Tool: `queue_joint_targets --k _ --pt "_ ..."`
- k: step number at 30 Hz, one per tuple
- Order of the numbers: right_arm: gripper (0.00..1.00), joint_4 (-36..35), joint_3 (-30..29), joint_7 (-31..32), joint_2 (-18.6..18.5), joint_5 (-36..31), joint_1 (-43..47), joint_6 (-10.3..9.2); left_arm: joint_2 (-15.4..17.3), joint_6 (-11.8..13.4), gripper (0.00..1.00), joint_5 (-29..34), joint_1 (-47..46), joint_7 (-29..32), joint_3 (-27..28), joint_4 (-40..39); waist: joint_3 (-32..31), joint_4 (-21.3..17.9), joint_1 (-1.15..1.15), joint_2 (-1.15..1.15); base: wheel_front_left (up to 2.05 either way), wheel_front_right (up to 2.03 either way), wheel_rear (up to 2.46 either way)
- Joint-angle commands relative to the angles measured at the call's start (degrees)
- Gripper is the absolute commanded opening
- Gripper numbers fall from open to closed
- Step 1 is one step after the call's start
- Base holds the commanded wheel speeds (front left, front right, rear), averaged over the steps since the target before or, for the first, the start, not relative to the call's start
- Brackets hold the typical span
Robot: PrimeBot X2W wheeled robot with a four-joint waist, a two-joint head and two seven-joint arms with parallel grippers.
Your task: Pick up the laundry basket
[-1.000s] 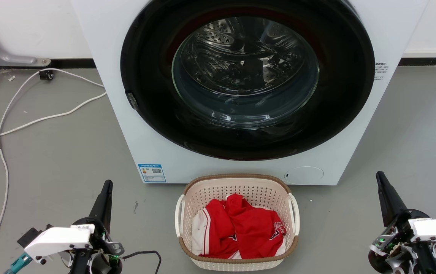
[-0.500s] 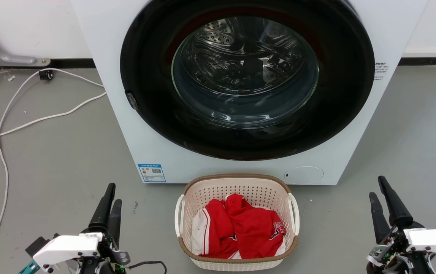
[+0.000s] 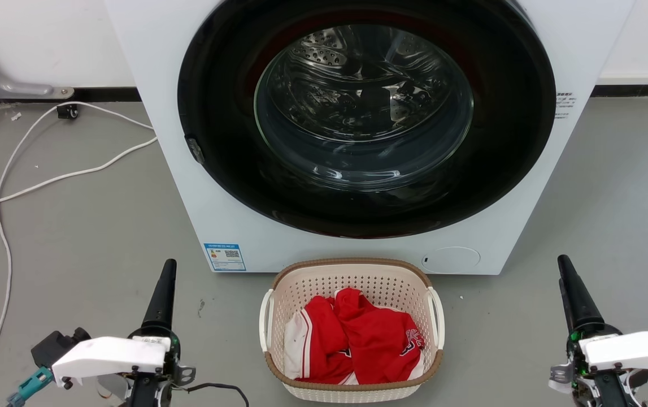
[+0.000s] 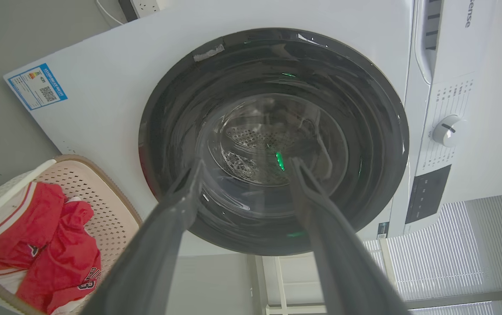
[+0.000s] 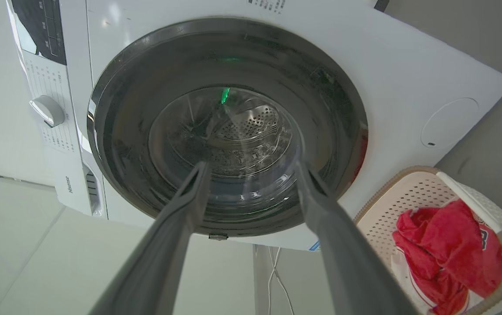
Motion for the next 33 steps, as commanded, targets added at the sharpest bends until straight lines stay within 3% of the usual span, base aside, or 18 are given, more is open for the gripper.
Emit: queue_joint_targets --k 1,15,33 --pt "1.0 -1.79 0.36 -0.8 -0.08 -4.63 -0.4 0.02 0.23 0.42 1.0 3.62 -1.64 -0.83 -0.51 -1.7 -0.02 0.0 0.0 0.0 0.0 0.0 0.0" --pt "1.0 -3.8 2.11 -3.98 -0.08 -22.49 0.82 0.02 0.25 3.03 1.0 21.43 -2.23 -3.99 -4.71 -1.95 -0.22 0.12 0.0 0.0 0.0 0.0 0.0" --pt "1.0 -5.24 3.41 -7.47 -0.07 -39.47 1.47 0.02 0.28 5.3 1.0 37.99 -3.08 -7.44 -7.32 -2.14 -0.38 0.23 0.0 0.0 0.0 0.0 0.0"
